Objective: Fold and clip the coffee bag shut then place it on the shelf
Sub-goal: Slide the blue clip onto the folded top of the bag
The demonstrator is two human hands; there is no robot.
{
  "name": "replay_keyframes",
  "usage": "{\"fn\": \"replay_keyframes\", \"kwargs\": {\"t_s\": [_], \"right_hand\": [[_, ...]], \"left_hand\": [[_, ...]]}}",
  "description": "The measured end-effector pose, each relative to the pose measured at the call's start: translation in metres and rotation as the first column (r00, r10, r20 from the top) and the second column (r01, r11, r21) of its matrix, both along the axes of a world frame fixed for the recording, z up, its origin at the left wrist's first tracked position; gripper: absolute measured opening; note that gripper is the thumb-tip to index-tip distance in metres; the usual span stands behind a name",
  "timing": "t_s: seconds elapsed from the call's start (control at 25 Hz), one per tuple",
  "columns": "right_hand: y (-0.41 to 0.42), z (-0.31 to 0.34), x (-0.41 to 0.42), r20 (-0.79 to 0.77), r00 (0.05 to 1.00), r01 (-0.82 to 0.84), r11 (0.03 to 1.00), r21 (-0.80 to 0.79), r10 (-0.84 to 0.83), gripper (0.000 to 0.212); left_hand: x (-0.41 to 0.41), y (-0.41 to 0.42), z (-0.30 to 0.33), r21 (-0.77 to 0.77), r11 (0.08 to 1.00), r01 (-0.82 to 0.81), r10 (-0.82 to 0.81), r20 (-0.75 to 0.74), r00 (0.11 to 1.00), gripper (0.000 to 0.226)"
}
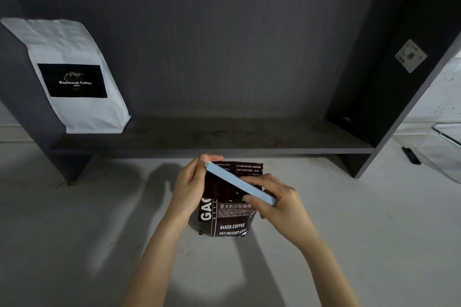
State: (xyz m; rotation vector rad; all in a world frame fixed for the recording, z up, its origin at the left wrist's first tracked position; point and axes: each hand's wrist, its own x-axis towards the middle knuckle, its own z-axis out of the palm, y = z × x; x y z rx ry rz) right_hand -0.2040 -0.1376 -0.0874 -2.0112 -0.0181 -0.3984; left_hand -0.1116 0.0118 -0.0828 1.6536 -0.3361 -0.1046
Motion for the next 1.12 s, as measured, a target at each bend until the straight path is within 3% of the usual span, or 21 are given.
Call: {"fn": "replay_keyframes", "kwargs": {"t_s": [0.24,0.68,0.88,1.12], "right_hand": [[-0.015,0.000,-0.015,-0.155,0.987,-0.022,0.990,0.139,0.044,0.009],[-0.031,0.004,-0.023,-0.144,0.990,0.050,0.959,0.278,-0.009,0.011],[-0.037,0.008,-0.023,-0.024,0.987,0.157,0.945,0.288,-0.157,0.013],[-0.038,0.008,-0.013,0.068,0.929,0.318,0.881,0.350,-0.363,0.016]], "left_hand": [[0.001,0.003,-0.001,0.006,1.000,-0.026,0.026,-0.035,0.999,0.035],[0.001,0.008,-0.004,0.004,0.999,0.040,-0.039,-0.015,0.999,0.022],[0.002,0.018,-0.013,-0.034,0.978,0.207,-0.208,-0.045,0.977,0.057],[0.004,0.022,-0.017,0.007,0.980,0.200,-0.200,-0.029,0.979,0.075]]}}
